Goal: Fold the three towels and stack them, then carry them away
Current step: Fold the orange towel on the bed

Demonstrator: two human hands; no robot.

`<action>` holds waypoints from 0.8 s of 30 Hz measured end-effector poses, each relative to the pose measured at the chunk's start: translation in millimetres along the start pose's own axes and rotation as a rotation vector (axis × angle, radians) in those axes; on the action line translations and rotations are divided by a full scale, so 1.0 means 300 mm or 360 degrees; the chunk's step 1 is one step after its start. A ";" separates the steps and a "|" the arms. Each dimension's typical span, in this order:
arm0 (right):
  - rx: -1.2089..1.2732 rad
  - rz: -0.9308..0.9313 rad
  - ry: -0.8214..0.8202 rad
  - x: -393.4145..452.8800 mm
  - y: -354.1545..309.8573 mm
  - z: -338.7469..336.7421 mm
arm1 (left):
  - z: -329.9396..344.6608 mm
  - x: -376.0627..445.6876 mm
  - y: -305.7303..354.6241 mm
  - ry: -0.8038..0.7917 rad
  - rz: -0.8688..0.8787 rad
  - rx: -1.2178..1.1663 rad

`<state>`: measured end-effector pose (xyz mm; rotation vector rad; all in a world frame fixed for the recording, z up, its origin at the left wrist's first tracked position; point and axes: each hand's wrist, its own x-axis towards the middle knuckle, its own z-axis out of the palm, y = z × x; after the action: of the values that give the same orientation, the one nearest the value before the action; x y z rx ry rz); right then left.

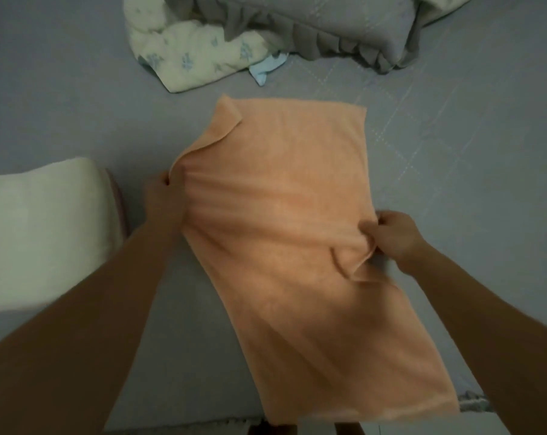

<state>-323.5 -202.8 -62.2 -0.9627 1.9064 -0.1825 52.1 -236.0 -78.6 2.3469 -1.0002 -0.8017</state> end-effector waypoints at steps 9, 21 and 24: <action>0.0415 0.0069 0.0344 0.172 -0.242 0.036 | 0.055 0.181 0.155 -0.0266 0.0461 0.0459; 0.0264 -0.0182 0.0475 0.442 -0.535 -0.052 | 0.143 0.423 0.305 0.0100 0.0261 0.0135; 0.0477 -0.0130 0.0441 0.340 -0.388 -0.023 | 0.121 0.323 0.195 0.0006 0.0152 -0.0062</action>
<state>-289.3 -353.5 -71.2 -0.8432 2.0156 -0.6605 54.1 -352.5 -101.3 2.2488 -1.0770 -0.7731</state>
